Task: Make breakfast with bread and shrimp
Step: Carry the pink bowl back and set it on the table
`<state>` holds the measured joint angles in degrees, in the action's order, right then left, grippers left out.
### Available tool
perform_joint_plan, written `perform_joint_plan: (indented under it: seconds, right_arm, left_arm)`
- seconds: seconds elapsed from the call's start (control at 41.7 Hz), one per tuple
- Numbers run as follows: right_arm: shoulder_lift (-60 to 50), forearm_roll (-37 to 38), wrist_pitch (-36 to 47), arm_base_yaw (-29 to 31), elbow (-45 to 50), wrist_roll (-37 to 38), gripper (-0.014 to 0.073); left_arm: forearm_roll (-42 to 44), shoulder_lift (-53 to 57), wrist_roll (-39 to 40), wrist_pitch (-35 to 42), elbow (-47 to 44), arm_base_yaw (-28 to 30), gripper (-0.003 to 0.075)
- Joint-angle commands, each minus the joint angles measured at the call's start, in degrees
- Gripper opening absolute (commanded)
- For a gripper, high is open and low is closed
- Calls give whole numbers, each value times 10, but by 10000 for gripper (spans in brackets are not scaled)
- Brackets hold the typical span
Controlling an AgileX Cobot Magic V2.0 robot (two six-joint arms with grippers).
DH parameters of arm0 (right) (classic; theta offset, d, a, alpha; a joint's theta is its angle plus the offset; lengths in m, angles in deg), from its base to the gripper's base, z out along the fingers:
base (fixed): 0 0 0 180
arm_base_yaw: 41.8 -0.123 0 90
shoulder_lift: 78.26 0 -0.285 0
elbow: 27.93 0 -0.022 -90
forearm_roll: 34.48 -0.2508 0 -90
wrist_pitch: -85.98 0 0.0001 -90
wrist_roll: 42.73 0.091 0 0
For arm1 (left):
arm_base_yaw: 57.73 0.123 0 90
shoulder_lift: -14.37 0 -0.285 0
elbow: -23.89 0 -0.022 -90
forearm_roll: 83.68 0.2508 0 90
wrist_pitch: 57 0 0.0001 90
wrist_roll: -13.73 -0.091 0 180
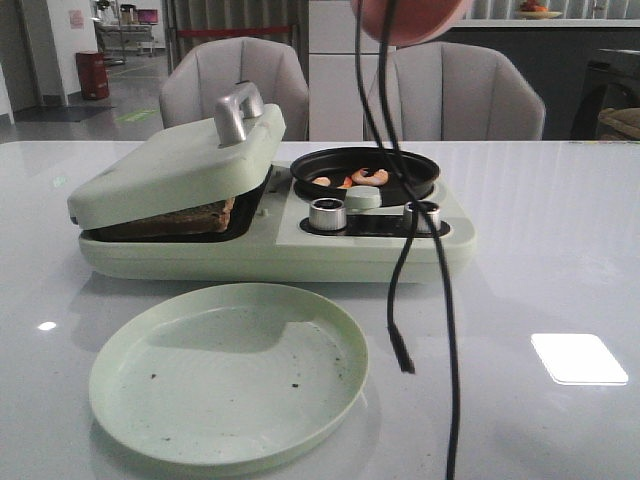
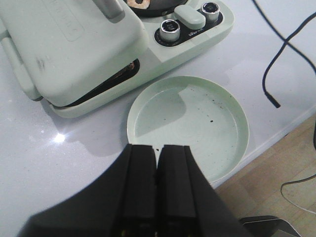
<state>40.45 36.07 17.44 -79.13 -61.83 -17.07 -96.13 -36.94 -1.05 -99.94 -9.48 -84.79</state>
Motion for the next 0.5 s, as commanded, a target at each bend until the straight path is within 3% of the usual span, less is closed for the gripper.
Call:
perform_joint_plan:
  seconds: [0.0,0.264,0.48]
  right_arm:
    - [-102,-117,-56,51,12,-9,50]
    - [-240,-362,24,241,230,-59,50]
    - [-265,-601,89,406,381,-182,50]
  left_arm:
    - [-16,1,3,43,14,-4,99]
    - [-31,1,3,43,14,-4,99]
    - [-31,1,3,43,14,-4,99]
